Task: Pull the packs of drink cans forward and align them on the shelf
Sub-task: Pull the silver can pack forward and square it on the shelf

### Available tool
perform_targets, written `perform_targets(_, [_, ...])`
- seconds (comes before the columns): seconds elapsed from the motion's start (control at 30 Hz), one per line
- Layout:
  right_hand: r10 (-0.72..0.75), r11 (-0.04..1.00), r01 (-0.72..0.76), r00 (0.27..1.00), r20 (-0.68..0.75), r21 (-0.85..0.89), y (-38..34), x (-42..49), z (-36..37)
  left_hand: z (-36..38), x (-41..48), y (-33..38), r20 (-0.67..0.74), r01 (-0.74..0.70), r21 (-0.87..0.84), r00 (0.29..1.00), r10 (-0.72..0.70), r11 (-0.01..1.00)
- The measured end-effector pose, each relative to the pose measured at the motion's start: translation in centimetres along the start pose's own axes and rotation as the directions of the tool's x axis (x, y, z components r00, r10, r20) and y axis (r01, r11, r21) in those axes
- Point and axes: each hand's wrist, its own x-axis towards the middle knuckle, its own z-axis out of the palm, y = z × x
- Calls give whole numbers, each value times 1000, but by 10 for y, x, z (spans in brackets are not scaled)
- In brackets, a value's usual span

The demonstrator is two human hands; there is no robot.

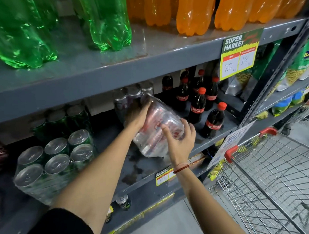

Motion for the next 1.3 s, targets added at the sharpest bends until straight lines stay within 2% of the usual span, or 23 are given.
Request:
perform_targets(0.07, [-164,983,167,985,49,-76,0,-3,0,1,-2,-9,1,0,-342,1000,0,940])
perform_targets(0.1, [-225,966,231,972,66,-117,2,-6,1,7,4,-24,14,44,-446,999,-42,894])
perform_targets(0.17, [-313,925,326,945,94,-195,9,-15,5,18,13,-55,93,145,-573,989,-112,807])
perform_targets(0.23, [-363,887,381,924,116,-259,15,-22,12,15,6,-60,156,194,-641,980,-121,743])
perform_targets(0.37, [-386,855,406,914,126,-324,15,-23,13,3,-2,-51,137,188,-608,982,-131,771])
perform_targets(0.47, [-386,865,417,908,161,-279,7,-14,2,-5,-11,-42,25,229,-511,968,-251,829])
perform_targets(0.57, [-206,967,230,959,195,-107,-5,8,-5,2,-61,-25,-201,190,-536,918,-343,822])
perform_targets(0.63, [-83,996,91,964,253,-19,-10,24,-5,20,-98,-19,-282,118,-575,900,-332,809])
perform_targets(0.7, [-31,999,39,950,310,-20,-13,30,-6,41,-124,-12,-272,78,-576,920,-281,814])
perform_targets(0.77, [7,1000,-3,954,298,-14,-11,30,-6,54,-131,-6,-261,79,-552,929,-262,830])
perform_targets(0.93, [80,996,-84,981,176,15,-17,18,2,55,-121,-4,-300,59,-614,905,-302,787])
perform_targets(1.1, [75,997,-77,995,63,31,-18,-33,12,30,-98,-20,-287,48,-669,904,-317,741])
perform_targets(1.17, [75,995,-81,994,81,64,-18,-57,19,16,-75,-39,-201,117,-670,922,-331,733])
perform_targets(1.23, [20,999,-25,991,130,35,-14,-74,24,3,-54,-52,-62,212,-656,941,-332,724])
perform_targets(1.3, [-30,999,26,989,145,27,-7,-74,24,-6,-44,-55,18,251,-635,950,-311,731])
